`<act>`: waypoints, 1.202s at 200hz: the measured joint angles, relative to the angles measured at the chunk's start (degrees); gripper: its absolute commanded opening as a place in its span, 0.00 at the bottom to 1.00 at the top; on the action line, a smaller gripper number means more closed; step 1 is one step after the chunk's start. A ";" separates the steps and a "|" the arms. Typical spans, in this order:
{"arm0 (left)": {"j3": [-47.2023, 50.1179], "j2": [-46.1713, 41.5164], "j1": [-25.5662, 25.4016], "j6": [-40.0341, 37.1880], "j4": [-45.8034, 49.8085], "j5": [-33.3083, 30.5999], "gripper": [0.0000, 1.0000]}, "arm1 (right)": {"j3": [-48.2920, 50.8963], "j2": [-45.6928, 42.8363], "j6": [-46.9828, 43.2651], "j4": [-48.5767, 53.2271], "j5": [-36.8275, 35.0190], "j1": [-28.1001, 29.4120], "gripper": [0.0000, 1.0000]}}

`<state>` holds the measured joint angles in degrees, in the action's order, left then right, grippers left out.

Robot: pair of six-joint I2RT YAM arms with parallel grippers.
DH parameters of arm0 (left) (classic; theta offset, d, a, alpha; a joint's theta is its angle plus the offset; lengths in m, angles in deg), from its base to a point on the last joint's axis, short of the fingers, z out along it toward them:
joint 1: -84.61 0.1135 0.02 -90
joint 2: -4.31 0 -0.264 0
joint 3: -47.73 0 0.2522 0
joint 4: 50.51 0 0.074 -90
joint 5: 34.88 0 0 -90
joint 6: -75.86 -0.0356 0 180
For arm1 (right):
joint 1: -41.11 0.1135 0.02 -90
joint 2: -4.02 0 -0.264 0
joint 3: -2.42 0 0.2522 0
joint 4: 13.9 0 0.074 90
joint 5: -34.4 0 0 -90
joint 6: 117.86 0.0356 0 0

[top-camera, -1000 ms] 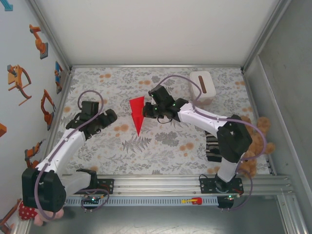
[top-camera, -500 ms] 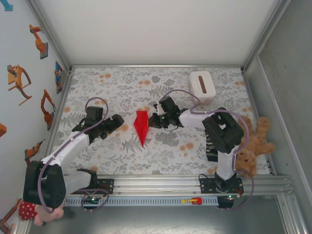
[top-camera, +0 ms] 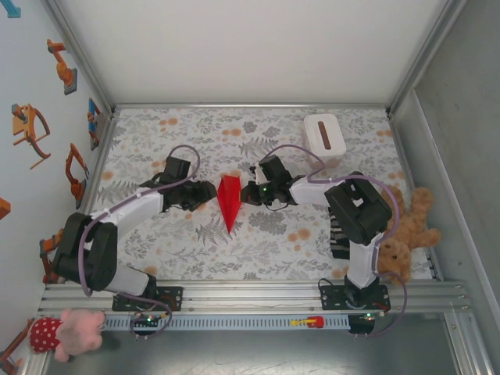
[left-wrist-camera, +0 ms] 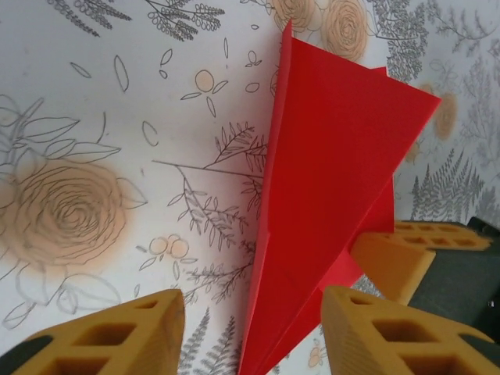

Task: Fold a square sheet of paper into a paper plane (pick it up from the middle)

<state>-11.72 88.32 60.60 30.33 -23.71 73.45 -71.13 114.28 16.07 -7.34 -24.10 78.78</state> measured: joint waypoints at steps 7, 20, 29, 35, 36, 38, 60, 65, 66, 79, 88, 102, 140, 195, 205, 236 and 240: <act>-0.85 1.51 -0.07 -0.22 0.02 0.39 0.44 | 0.07 0.00 0.00 -0.04 0.00 0.00 0.03; -2.32 4.17 -0.31 -0.59 0.00 1.03 0.40 | 0.09 0.00 0.00 -0.13 0.00 0.00 0.03; -3.41 6.16 -0.42 -0.90 0.02 1.44 0.39 | 0.09 0.00 0.00 -0.22 0.02 0.00 0.03; -4.04 7.39 -0.50 -1.09 0.02 1.84 0.37 | 0.09 0.00 0.00 -0.28 0.00 0.00 0.03; -4.22 7.63 -0.52 -1.16 0.04 1.92 0.37 | 0.09 0.00 0.00 -0.31 0.02 0.00 0.03; -4.37 7.89 -0.55 -1.29 0.07 2.05 0.36 | 0.09 0.00 0.00 -0.35 0.00 0.00 0.03; -6.47 11.43 -0.76 -1.86 0.02 3.15 0.31 | 0.09 0.00 0.00 -0.42 0.00 0.00 0.03; -6.86 11.93 -0.76 -1.99 0.09 3.41 0.28 | 0.09 0.00 0.00 -0.42 0.02 0.00 0.03; -6.97 12.09 -0.76 -2.01 0.04 3.48 0.28 | 0.09 0.00 0.00 -0.42 0.00 0.00 0.03; -7.89 13.09 -0.76 -2.51 0.04 4.04 0.21 | 0.09 0.00 0.02 -0.42 0.00 0.00 0.03; -8.39 13.62 -0.76 -2.62 0.04 4.20 0.15 | 0.11 0.00 0.11 -0.42 -0.02 0.00 0.02; -8.87 14.03 -0.76 -3.17 0.13 4.20 0.08 | 0.42 0.00 0.15 -0.79 -0.04 -0.07 0.02; -8.94 13.99 -0.76 -3.82 0.74 3.39 0.05 | 2.40 -0.66 0.20 -1.03 -0.87 -1.07 0.02; -5.99 8.87 -0.76 -2.91 -2.12 0.85 0.05 | 3.39 -3.58 0.42 -0.81 -2.43 -1.99 0.02; -5.09 8.33 -0.76 -2.56 -2.97 0.46 0.05 | 3.52 -3.69 0.59 -0.83 -2.67 -1.99 0.02; -2.89 8.11 -0.76 -1.44 -4.44 -0.96 0.05 | 4.26 -3.69 1.22 -0.79 -3.80 -2.27 0.02; -2.67 8.11 -0.76 -1.29 -4.57 -1.09 0.05 | 4.31 -3.69 1.25 -0.72 -4.00 -2.29 0.02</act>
<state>-14.39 96.43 59.83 29.04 -28.28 72.35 -66.82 110.58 17.31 -8.07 -28.10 76.48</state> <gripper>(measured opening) 0.052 0.049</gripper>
